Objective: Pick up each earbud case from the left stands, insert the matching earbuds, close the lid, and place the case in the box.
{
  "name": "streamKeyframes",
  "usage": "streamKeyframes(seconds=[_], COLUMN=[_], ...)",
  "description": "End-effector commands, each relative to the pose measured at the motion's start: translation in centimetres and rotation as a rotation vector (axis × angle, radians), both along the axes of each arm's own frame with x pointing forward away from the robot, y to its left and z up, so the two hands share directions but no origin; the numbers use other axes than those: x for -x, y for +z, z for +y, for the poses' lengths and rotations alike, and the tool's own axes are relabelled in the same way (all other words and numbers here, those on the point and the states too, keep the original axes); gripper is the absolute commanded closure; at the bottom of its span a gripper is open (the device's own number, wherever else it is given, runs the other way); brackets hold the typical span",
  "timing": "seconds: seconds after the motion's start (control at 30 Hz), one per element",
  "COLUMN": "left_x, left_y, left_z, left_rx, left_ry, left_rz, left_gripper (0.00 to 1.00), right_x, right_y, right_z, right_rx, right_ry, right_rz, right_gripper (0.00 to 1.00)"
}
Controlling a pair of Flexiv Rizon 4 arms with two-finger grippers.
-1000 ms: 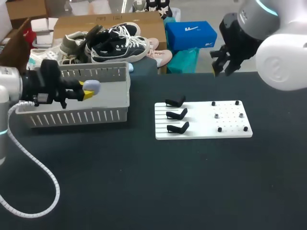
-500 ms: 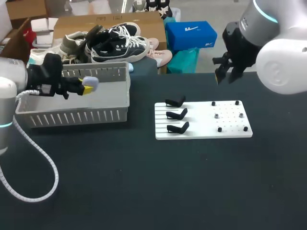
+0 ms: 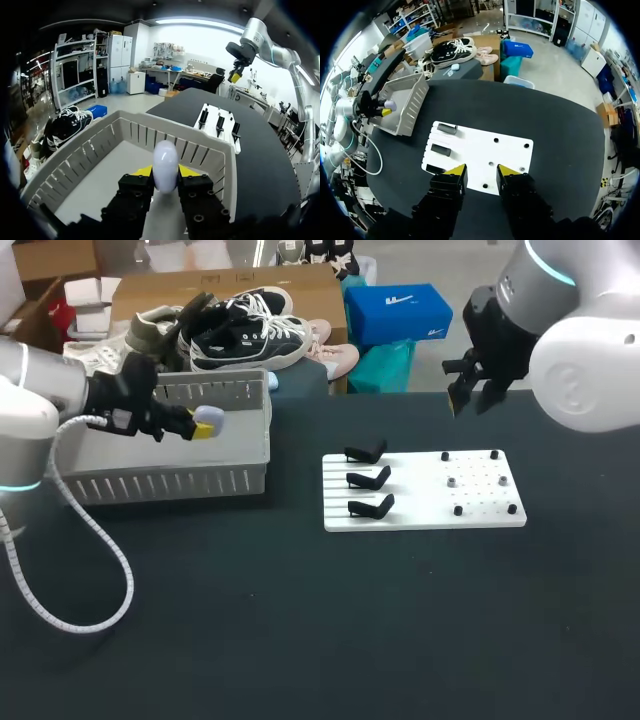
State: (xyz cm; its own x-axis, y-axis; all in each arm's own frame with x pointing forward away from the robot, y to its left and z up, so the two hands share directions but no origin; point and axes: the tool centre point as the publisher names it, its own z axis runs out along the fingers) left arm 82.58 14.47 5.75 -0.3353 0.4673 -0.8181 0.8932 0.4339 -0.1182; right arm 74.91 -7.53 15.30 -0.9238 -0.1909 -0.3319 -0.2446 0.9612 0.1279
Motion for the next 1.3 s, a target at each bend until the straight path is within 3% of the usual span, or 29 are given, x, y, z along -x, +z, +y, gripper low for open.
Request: streamKeyframes(seconds=[0.03,0.23,0.7,1.1,1.27,1.3], left_x=[0.0,0.6,3.7,5.6,7.1,7.4], left_y=[0.7,1.7,5.5,7.3,8.3,8.5], left_z=[0.2,0.0,-3.9,-5.4,-6.3,-6.3], left_rx=[-0.010,0.001,0.119,0.122,0.179,0.200], left_ry=[-0.029,-0.036,-0.151,-0.181,-0.213,-0.219], left_rz=[0.025,0.012,-0.156,-0.163,-0.206,-0.215], left_gripper=[0.00,0.00,0.00,0.00,0.00,0.00], right_x=[0.1,0.2,0.0,-0.1,0.4,0.4], right_y=[-0.1,-0.2,2.2,3.5,3.6,3.6], right_z=[0.1,0.3,-1.4,-5.9,-7.3,-7.3], right_rx=[-0.001,-0.005,-0.121,-0.221,-0.277,-0.277], right_ry=[0.000,0.007,-0.046,-0.149,-0.176,-0.176], right_rz=[0.001,0.002,-0.039,-0.078,-0.068,-0.068], right_gripper=[0.65,0.65,0.62,0.61,0.52,0.36])
